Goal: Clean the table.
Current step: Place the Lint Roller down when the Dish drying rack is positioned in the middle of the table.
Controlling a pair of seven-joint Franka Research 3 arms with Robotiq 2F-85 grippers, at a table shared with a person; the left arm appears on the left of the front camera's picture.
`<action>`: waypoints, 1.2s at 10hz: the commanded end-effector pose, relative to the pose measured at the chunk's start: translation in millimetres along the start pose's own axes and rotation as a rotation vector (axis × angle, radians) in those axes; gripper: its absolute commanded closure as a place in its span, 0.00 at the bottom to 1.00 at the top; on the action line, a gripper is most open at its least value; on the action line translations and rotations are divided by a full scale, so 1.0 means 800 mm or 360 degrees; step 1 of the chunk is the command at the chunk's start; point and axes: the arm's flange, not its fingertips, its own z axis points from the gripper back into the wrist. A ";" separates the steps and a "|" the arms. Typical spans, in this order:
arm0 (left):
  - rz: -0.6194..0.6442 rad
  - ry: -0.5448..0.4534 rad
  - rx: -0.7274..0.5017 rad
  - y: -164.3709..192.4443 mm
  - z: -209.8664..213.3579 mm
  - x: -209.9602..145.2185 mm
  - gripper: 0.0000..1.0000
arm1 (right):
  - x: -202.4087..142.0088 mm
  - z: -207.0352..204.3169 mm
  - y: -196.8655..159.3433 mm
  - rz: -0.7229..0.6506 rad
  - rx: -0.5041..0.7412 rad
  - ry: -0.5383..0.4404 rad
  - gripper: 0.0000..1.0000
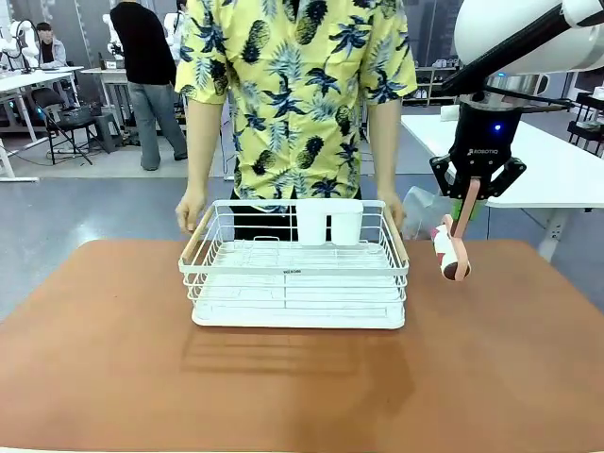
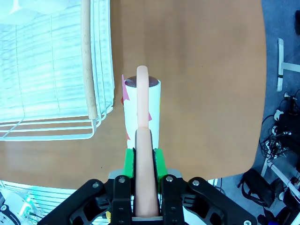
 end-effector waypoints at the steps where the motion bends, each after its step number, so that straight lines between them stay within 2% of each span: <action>1: -0.0036 0.0018 -0.0009 -0.001 0.005 -0.003 0.00 | -0.002 0.006 0.001 -0.0016 -0.0005 -0.0002 0.79; 12: -0.0036 0.0018 -0.0009 -0.001 0.005 -0.003 0.00 | -0.002 0.006 0.001 -0.0016 -0.0005 -0.0002 0.79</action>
